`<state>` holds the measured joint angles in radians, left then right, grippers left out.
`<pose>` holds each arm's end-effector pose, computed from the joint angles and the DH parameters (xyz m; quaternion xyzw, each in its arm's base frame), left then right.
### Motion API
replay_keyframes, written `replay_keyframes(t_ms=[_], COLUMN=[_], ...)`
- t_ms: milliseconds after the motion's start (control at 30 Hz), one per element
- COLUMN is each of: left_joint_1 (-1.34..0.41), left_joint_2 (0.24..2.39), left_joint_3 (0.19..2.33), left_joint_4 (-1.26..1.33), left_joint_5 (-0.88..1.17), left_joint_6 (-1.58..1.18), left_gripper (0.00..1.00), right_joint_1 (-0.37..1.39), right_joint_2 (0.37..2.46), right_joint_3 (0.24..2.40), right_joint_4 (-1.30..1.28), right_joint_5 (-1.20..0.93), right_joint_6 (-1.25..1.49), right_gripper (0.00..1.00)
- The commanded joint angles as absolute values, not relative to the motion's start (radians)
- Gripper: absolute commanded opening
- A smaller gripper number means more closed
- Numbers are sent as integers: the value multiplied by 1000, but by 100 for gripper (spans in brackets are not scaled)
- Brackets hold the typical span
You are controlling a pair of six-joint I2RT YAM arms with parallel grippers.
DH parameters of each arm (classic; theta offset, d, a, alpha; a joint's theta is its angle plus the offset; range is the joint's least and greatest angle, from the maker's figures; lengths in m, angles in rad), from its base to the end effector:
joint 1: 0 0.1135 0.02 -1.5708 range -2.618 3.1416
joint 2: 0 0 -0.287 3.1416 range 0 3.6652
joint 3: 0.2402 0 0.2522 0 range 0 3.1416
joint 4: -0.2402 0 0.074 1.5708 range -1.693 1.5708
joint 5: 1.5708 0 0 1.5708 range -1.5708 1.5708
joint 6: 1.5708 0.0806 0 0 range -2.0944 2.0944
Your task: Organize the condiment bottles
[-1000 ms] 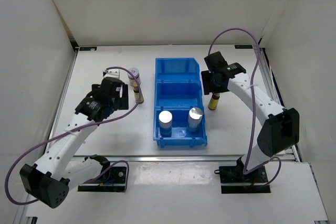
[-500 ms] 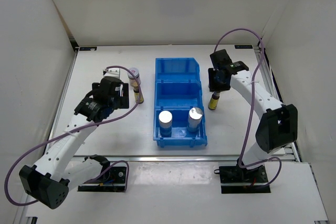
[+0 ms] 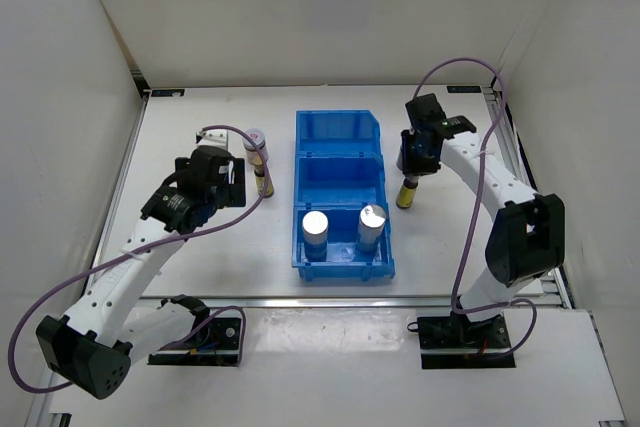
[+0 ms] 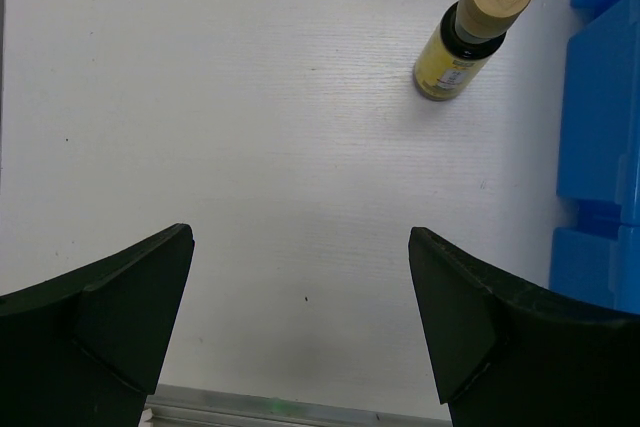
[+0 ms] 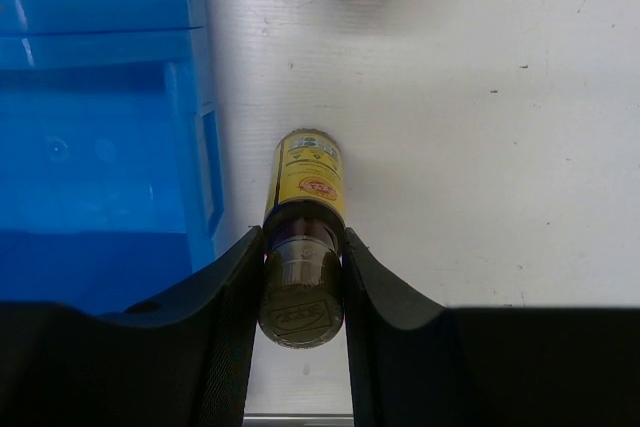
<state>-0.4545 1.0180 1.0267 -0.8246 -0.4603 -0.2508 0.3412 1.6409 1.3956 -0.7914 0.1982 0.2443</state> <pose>0.2079 -0.0617 0.3134 0.0084 0.9090 0.0751 0.4100 0.3542 0.1089 0.2668 -0.0204 0.9600 -0.0156 0.2790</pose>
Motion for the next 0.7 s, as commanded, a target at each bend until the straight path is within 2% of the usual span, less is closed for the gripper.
replay_keyframes(t_ms=[0, 67, 433, 667], left_joint_1=[-451, -451, -451, -451], left_joint_2=[994, 994, 994, 994], left_joint_3=[1025, 1025, 1025, 1025], left_joint_4=[-802, -802, -802, -802], left_joint_5=[-460, -460, -460, -460], left_joint_6=[-244, -244, -244, -235], left_gripper=[99, 99, 99, 99], right_joint_1=[337, 337, 466, 575], right_joint_2=[1606, 1577, 1555, 1638], right_joint_3=[1451, 1502, 1755, 1819], right_joint_4=[-822, -854, -957, -945], right_joint_5=[170, 170, 195, 186], right_joint_6=[256, 245, 213, 213], right_gripper=[3, 0, 0, 0])
